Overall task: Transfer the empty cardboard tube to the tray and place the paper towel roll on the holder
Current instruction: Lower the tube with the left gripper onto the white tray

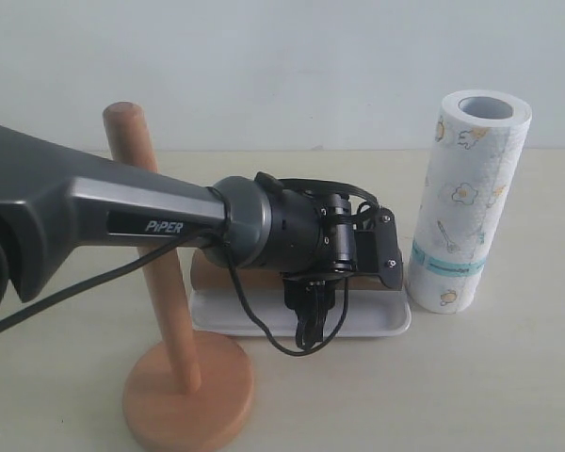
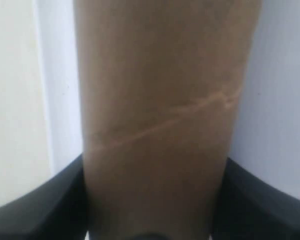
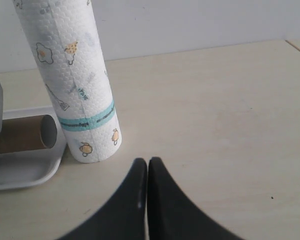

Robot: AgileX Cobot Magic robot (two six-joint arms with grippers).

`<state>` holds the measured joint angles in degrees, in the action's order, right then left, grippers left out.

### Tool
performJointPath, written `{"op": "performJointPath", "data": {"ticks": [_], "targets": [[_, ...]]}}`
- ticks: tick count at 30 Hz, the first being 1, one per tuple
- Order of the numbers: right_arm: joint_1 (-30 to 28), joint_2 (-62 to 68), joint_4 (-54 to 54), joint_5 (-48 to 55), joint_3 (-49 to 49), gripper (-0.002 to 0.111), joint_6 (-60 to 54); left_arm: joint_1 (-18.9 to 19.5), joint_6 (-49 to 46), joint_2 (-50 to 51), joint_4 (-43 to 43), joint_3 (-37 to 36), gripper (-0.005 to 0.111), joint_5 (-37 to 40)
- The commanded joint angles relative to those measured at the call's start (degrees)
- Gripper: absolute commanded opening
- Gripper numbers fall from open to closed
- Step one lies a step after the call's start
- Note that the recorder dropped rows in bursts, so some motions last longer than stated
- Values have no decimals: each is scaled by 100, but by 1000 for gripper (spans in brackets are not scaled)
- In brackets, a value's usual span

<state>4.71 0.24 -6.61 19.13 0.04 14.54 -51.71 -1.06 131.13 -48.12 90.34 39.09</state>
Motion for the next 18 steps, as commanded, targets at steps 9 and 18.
{"op": "performJointPath", "data": {"ticks": [9,18], "targets": [[-17,-24,-22,-26,-4,0,-9,-16,9,30,36,20,72,141],[-17,-24,-22,-26,-4,0,-9,-26,9,30,-94,20,72,211]]}}
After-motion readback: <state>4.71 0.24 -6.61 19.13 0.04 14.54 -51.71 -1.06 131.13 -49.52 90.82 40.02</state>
